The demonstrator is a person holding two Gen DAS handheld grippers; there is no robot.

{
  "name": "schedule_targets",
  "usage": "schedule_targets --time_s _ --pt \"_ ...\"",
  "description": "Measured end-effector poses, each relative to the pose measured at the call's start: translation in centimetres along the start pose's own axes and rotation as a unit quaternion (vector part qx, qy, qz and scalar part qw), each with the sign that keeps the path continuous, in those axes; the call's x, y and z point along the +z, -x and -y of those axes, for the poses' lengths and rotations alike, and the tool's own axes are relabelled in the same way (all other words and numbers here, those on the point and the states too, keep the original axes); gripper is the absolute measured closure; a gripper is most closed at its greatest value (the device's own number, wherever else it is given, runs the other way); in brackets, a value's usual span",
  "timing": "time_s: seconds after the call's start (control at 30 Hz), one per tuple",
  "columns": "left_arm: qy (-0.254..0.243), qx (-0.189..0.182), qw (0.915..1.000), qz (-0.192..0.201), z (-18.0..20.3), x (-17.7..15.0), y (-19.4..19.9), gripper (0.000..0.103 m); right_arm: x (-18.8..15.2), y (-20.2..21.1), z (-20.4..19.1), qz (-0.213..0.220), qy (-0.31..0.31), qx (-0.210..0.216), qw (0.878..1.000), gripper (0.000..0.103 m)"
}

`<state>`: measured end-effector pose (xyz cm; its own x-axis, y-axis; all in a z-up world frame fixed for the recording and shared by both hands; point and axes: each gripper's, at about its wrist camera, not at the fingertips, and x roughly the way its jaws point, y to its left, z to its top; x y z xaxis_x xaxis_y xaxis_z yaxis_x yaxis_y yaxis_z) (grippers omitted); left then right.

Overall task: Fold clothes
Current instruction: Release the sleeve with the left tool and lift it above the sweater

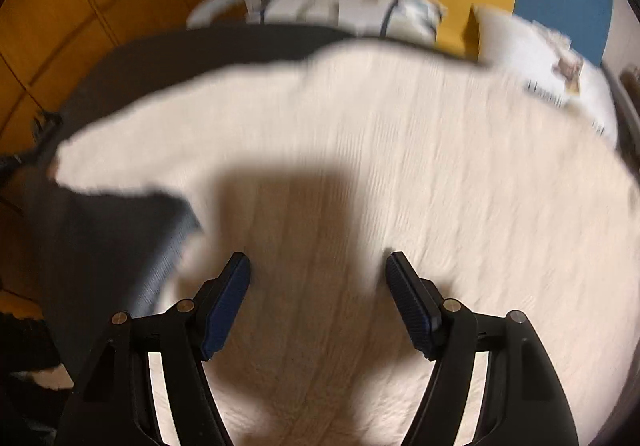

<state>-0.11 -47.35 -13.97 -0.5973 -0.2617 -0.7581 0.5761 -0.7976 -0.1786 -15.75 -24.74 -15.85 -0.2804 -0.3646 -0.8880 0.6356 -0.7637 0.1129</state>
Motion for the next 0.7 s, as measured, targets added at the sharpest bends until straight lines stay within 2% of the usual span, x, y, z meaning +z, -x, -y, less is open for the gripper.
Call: schedule_targets --time_s 0.07,0.13,0.23,0.3,0.4,0.5,0.6,0.7 --pt "-0.043 -0.050 0.9978 -0.005 4.7 -1.2 0.6 0.097 -0.2 1.0 0.0 0.002 -0.013 0.016 1.000 0.029" --pt "-0.082 -0.107 0.9907 -0.016 9.7 -2.7 1.0 0.096 -0.8 3.6 0.0 0.033 -0.016 0.025 0.999 0.029" --pt "-0.128 -0.149 0.9799 -0.034 15.2 -5.1 0.7 0.096 -3.0 6.8 0.5 0.052 -0.009 0.018 0.998 0.029" --pt "-0.156 -0.171 0.9716 -0.048 18.4 -6.9 0.2 0.096 -5.0 7.3 1.8 0.044 0.004 -0.013 0.999 0.029" --pt "-0.187 -0.152 0.9684 -0.066 19.7 -8.8 -0.8 0.096 -8.0 6.4 4.0 0.018 -0.006 -0.032 0.999 0.029" --pt "-0.217 -0.131 0.9639 -0.083 20.8 -10.8 -1.9 0.096 -10.1 5.3 5.7 -0.006 -0.034 -0.029 0.999 0.029" --pt "-0.246 -0.109 0.9578 -0.101 22.0 -12.7 -3.0 0.094 -11.6 5.5 5.8 0.006 -0.045 -0.018 0.999 0.030" --pt "-0.216 -0.104 0.9634 -0.119 21.3 -12.0 -2.9 0.094 -11.7 5.6 5.7 0.014 -0.042 -0.009 0.999 0.029"
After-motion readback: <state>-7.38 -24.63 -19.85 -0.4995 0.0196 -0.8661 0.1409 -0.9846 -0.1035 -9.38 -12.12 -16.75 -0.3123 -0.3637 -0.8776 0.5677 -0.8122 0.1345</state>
